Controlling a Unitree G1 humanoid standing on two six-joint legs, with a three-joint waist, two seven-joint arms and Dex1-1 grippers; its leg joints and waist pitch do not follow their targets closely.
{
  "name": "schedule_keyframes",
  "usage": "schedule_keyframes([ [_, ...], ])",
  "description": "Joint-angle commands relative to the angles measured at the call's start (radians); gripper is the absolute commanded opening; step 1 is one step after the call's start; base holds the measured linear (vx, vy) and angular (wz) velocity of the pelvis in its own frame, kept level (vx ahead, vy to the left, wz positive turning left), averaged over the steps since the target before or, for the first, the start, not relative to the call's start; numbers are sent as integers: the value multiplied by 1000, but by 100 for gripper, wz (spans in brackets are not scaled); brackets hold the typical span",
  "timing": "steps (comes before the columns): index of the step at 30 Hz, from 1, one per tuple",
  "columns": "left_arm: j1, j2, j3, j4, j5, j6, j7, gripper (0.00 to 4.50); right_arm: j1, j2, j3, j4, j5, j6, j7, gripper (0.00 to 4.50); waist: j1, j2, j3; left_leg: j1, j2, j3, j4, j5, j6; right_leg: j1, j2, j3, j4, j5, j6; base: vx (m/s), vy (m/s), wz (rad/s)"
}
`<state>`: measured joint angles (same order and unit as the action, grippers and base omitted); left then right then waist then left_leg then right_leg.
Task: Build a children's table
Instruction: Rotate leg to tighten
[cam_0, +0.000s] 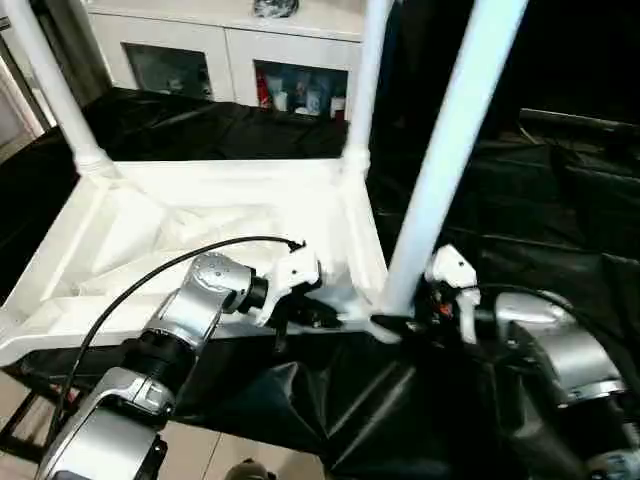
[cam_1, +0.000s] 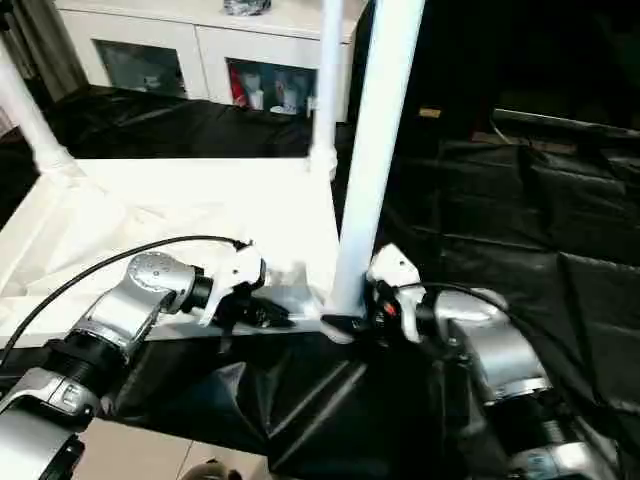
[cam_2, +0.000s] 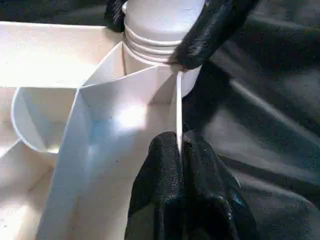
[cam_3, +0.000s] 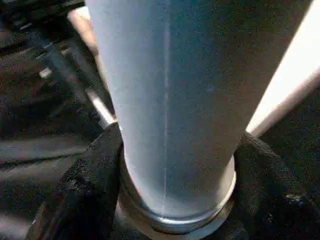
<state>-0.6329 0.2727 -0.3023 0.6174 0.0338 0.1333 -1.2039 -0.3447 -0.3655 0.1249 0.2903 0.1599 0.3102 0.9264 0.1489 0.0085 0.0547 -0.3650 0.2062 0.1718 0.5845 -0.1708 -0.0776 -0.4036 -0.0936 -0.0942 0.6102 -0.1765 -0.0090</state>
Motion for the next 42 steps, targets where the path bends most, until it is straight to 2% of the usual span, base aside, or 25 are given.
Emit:
schedule_keyframes([
  [1, -74, -91, 14, 55, 12, 2, 146, 0, -49, 112, -24, 102, -24, 46, -234, 272, -9, -7, -62, 8, 22, -6, -76, -269, -4, 45, -61, 49, -91, -357, -156, 0, 0, 0],
  [3, -106, -131, 28, 105, 23, 16, 236, 0, -79, 171, -59, 169, -40, 64, -378, 272, -19, -9, -64, 8, 20, -10, -78, -282, -27, 48, -63, 46, -92, -386, -146, 0, 0, 0],
  [4, -106, -131, 28, 105, 23, 16, 236, 0, -79, 171, -59, 169, -40, 64, -378, 272, -22, -9, -64, 10, 19, -10, -77, -285, -29, 47, -63, 47, -94, -384, -140, 0, 0, 0],
  [6, -149, -190, 55, 171, 21, 27, 354, 0, -111, 234, -82, 238, -67, 48, -526, 272, -27, -7, -64, 10, 19, -8, -76, -288, -26, 45, -62, 50, -95, -360, -143, 0, 0, 0],
  [7, -152, -194, 56, 175, 21, 28, 361, 0, -113, 238, -82, 242, -69, 45, -535, 272, -27, -8, -66, 10, 18, -8, -76, -280, -26, 46, -62, 50, -92, -347, -146, 0, 0, 0],
  [8, -175, -230, 67, 209, 23, 23, 431, 0, -132, 276, -89, 273, -81, 26, -596, 272, -28, -8, -68, 8, 17, -8, -75, -263, -22, 50, -61, 50, -90, -319, -150, 0, 0, 0],
  [9, -180, -244, 66, 216, 23, 17, 439, 0, -140, 293, -87, 284, -85, 9, -610, 272, -29, -8, -69, 9, 17, -6, -72, -248, -18, 48, -60, 51, -88, -285, -159, 0, 0, 0],
  [12, -194, -270, 68, 242, 29, -9, 446, 0, -157, 322, -86, 303, -94, -13, -626, 272, -27, -7, -71, 5, 16, -4, -70, -216, 3, 53, -60, 51, -82, -227, -172, 0, 0, 0],
  [14, -194, -273, 62, 246, 33, -22, 427, 0, -163, 335, -105, 304, -68, -4, -604, 328, -27, -7, -70, 4, 16, -4, -70, -217, 14, 55, -59, 51, -82, -217, -176, 0, 0, 0],
  [16, -187, -265, 54, 239, 27, -38, 395, 0, -165, 326, -99, 300, -66, -11, -580, 344, -26, -7, -69, 4, 17, -4, -72, -224, 17, 56, -60, 50, -83, -233, -174, 0, 0, 0],
  [19, -161, -233, 37, 211, 15, -74, 307, 0, -154, 278, -59, 278, -85, -44, -503, 369, -26, -11, -68, 4, 18, -5, -73, -239, 21, 57, -61, 49, -87, -262, -165, 0, 0, 0],
  [24, -131, -185, 19, 176, 8, -94, 207, 0, -124, 211, -18, 209, -65, -63, -339, 369, -27, -13, -68, 0, 20, -4, -72, -220, 38, 60, -63, 50, -83, -240, -172, 0, 0, 0],
  [28, -79, -114, 13, 93, -38, -102, 33, 0, -83, 78, 35, 126, -60, -103, -107, 369, -26, -17, -66, 1, 23, -1, -71, -219, 52, 58, -61, 51, -84, -248, -182, 0, 0, 0],
  [33, -49, -70, -1, 43, -51, -94, -54, 0, -53, -3, 56, 56, -27, -106, 42, 369, -13, -15, -64, 6, 29, -1, -72, -241, 54, 53, -62, 52, -85, -284, -182, 0, 0, 0],
  [35, -37, -52, -4, 23, -53, -88, -82, 0, -34, -46, 67, 28, -23, -121, 111, 369, -8, -19, -64, 5, 30, -2, -73, -244, 49, 53, -64, 52, -83, -291, -180, 0, 0, 0],
  [36, -35, -46, -4, 19, -52, -87, -87, 0, -28, -57, 69, 22, -23, -125, 128, 369, -6, -17, -64, 7, 30, -2, -72, -245, 47, 51, -64, 52, -84, -295, -180, 0, 0, 0],
  [38, -27, -32, -3, 6, -55, -84, -102, 0, -13, -88, 78, 3, -19, -133, 170, 369, -2, -20, -64, 6, 29, -2, -72, -244, 46, 51, -64, 53, -85, -303, -174, 0, 0, 0],
  [42, -16, -19, -1, -20, -62, -70, -124, 0, -6, -98, 68, -7, 3, -119, 194, 369, 0, -21, -64, 5, 29, -2, -71, -233, 52, 51, -64, 52, -83, -297, -176, 0, 0, 0],
])
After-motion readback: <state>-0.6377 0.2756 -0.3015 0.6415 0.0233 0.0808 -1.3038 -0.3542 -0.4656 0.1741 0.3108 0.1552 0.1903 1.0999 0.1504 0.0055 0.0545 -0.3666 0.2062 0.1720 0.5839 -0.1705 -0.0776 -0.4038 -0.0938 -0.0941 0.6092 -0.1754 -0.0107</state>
